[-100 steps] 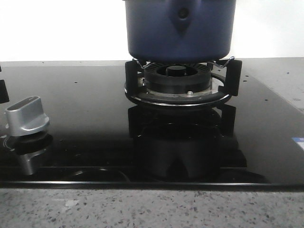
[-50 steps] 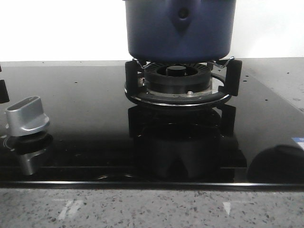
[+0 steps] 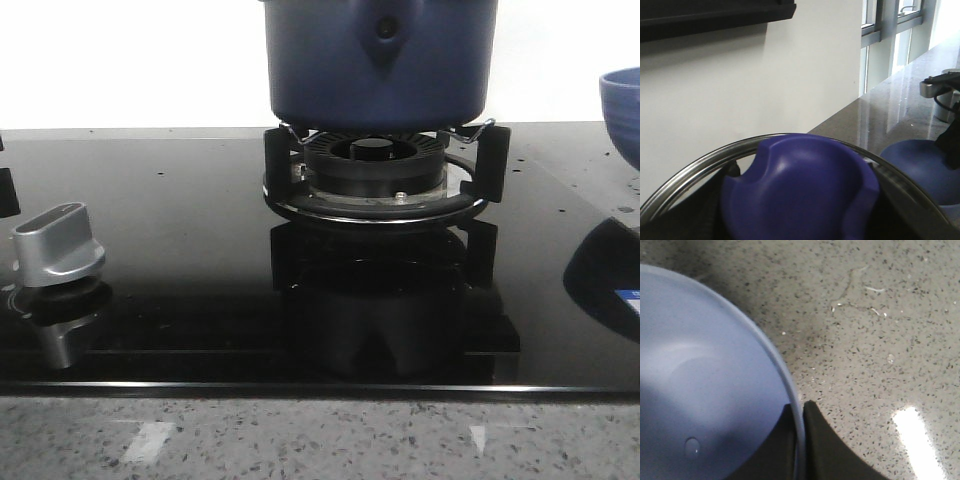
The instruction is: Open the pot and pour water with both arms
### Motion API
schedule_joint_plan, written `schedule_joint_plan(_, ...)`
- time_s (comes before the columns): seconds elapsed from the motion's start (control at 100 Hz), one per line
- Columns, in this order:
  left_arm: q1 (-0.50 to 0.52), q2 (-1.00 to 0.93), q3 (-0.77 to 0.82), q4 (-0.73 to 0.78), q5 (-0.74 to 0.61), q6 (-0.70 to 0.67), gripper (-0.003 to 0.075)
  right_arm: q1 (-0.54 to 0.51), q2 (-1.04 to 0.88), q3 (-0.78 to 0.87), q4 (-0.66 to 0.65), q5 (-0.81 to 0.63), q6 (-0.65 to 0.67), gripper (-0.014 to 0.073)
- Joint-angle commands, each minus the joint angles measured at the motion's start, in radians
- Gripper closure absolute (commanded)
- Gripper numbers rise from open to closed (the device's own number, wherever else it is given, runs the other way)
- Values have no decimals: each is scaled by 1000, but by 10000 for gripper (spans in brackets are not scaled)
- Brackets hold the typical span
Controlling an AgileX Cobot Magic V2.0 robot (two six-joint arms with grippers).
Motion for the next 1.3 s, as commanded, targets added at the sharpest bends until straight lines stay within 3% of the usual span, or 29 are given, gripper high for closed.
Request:
schedule_joint_plan(0.0, -26, 0, -69, -86, 46, 0, 459, -15, -39, -12, -8, -47, -7, 642)
schedule_joint_plan(0.24, -76, 84, -115, -86, 46, 0, 459, -15, -41, -4, -22, -47, 16, 606)
schedule_joint_plan(0.31, -76, 100, -119, -86, 46, 0, 459, -15, -41, -4, -24, -55, 40, 512)
schedule_joint_plan(0.46, -76, 131, -138, -86, 46, 0, 459, -15, -43, -4, -24, -113, 61, 214)
schedule_joint_plan(0.51, -76, 135, -145, -86, 46, 0, 459, -15, -52, -4, -24, -132, 61, 165)
schedule_joint_plan(0.74, -76, 141, -159, -86, 49, 0, 459, -15, -171, -8, -24, -297, 71, 158)
schedule_joint_plan(0.82, -76, 143, -159, -86, 49, 0, 459, -13, -236, -8, -18, -345, 71, 181)
schedule_joint_plan(0.87, -76, 147, -162, -86, 52, 0, 459, -8, -276, -8, -18, -361, 71, 249)
schedule_joint_plan(1.02, -76, 169, -164, -86, 52, 0, 459, 31, -401, -6, -15, -400, 51, 663)
schedule_joint_plan(1.29, -76, 223, -198, -86, 48, 0, 459, 132, -553, -6, -13, -421, 44, 662)
